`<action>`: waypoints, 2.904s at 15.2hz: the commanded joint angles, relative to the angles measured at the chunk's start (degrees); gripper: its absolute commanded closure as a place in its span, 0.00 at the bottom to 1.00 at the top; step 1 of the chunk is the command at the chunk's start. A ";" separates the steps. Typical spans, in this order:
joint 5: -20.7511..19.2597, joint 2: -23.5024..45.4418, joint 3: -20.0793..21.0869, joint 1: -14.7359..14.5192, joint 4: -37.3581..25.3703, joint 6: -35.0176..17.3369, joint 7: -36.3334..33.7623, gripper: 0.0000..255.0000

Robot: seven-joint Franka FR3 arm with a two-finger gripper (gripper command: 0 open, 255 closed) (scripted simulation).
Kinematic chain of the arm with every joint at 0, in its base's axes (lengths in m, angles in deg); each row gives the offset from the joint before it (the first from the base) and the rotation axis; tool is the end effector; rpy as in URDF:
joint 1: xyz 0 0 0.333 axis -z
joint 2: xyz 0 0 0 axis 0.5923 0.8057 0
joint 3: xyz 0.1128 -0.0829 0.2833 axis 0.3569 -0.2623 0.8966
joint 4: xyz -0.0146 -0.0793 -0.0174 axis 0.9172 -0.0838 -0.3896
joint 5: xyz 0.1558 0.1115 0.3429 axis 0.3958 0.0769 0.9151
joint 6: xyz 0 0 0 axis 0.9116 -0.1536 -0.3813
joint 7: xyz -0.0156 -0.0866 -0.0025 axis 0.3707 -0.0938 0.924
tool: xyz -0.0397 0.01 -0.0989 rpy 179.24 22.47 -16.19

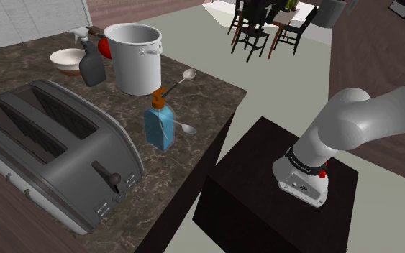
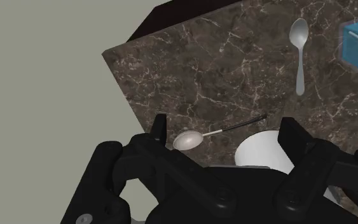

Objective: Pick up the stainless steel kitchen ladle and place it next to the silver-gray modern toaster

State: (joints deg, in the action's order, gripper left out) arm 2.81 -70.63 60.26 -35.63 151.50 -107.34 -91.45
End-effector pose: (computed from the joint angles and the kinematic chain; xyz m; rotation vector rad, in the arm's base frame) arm 0.3231 -0.0161 0.6258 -3.1159 0.2520 -0.2721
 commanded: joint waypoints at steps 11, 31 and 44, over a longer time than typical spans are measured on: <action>1.80 17.65 10.36 4.46 -1.38 -12.23 -25.01 0.00; -7.15 64.10 13.74 7.20 -28.70 -20.73 -70.84 0.00; -7.68 77.47 10.78 6.45 -36.30 -24.49 -78.81 0.00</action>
State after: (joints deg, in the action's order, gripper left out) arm -4.81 6.62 71.08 -29.19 114.99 -131.37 -170.22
